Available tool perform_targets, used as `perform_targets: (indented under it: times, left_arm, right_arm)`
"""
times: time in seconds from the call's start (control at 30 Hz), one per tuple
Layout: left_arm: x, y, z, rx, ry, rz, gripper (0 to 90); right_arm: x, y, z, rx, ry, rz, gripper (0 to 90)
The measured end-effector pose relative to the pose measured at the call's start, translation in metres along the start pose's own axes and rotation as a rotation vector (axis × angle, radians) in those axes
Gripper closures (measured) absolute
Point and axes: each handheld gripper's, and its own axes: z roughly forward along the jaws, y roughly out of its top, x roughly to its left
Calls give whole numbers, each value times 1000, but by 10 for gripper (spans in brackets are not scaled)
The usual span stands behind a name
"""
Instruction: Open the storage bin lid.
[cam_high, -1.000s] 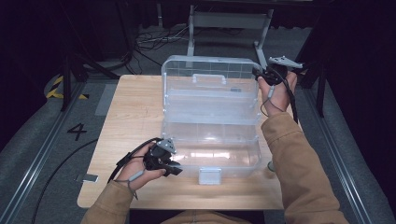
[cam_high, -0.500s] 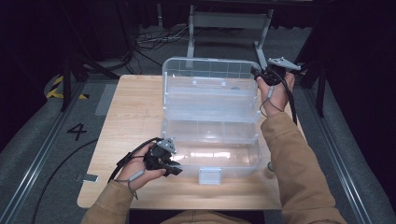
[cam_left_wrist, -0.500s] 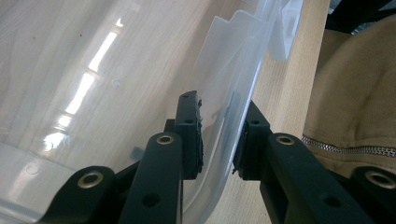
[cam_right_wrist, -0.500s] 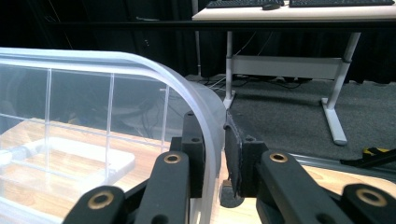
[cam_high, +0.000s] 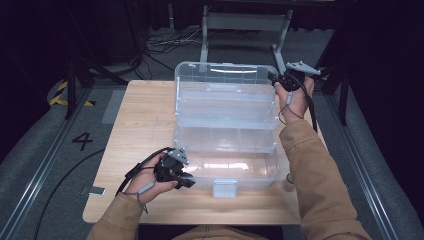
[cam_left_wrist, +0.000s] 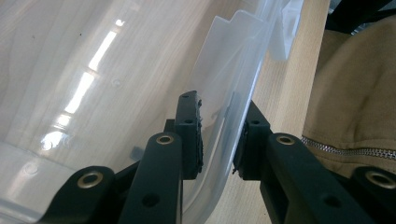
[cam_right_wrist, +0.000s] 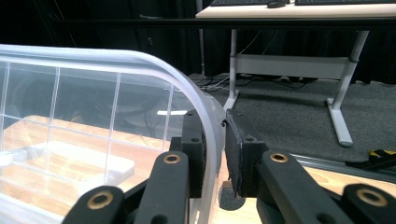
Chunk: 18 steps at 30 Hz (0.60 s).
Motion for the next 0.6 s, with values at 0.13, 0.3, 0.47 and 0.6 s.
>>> perform_targets:
  times: [0.13, 0.3, 0.47, 0.6]
  left_arm:
    - [0, 0, 0, 0, 0, -1, 751]
    - [0, 0, 0, 0, 0, -2, 750]
    - [0, 0, 0, 0, -1, -2, 751]
    - [0, 0, 0, -2, -3, -2, 751]
  right_arm:
    - [-1, -1, 4, 5, 4, 0, 790]
    - [-4, -4, 8, 12, 5, 0, 790]
    - [-7, -6, 13, 15, 17, 8, 789]
    - [-9, -7, 17, 26, 24, 1, 790]
